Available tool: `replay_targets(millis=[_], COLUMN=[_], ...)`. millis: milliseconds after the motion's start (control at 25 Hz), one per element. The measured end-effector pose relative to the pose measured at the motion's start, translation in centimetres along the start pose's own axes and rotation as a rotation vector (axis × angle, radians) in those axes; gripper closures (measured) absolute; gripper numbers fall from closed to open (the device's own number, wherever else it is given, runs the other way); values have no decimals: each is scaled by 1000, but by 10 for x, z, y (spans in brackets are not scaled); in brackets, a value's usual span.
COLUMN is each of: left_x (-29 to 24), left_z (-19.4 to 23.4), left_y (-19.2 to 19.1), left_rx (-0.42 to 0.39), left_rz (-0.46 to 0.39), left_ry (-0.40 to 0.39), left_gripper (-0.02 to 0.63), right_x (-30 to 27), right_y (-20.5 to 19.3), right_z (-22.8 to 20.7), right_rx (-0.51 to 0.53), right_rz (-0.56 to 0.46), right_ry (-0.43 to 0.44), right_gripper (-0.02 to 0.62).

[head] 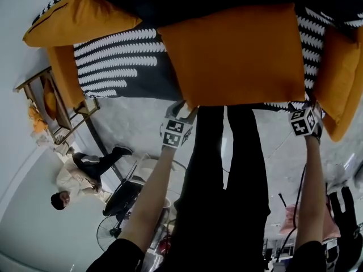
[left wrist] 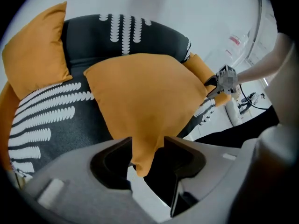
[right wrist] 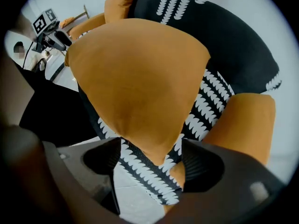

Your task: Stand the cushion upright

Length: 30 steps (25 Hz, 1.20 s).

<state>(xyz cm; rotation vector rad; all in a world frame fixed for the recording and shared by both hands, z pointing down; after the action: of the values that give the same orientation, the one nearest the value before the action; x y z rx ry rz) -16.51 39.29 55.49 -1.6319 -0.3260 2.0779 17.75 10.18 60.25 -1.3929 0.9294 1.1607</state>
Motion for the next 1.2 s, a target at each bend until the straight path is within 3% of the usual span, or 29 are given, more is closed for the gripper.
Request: replay_targets(millis=[200, 440, 520, 600, 760, 1200], left_x=[-9, -25, -30, -32, -30, -15], left_z=[0, 6, 8, 11, 15, 9], left_y=[-36, -61, -66, -67, -65, -51], left_rx=[-20, 18, 14, 29, 59, 29], left_rz=[138, 184, 199, 203, 209, 217], left_ry=[10, 50, 48, 48, 56, 72], left_gripper=[333, 322, 346, 443, 483, 517], right_x=[-10, -24, -27, -30, -26, -5], right_y=[-21, -28, -25, -19, -17, -5], right_z=[2, 3, 4, 4, 3, -2], right_rx=[8, -40, -84, -106, -108, -63], right_rz=[65, 89, 80, 72, 77, 5], right_ry=[4, -4, 3, 7, -1, -49], right_gripper=[199, 199, 199, 199, 205, 404])
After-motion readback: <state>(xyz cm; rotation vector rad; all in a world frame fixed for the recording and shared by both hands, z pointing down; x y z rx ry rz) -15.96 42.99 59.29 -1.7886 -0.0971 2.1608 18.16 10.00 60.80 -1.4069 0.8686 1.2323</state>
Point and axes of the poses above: the fingertips, and each gripper's own axes: x backward along the fingers, z to its left, y out of its top, the point moved 4 cm from there along x, backward along the fingers, and after that the axes turned 12 degrees about -z, right-handed, at the moved point
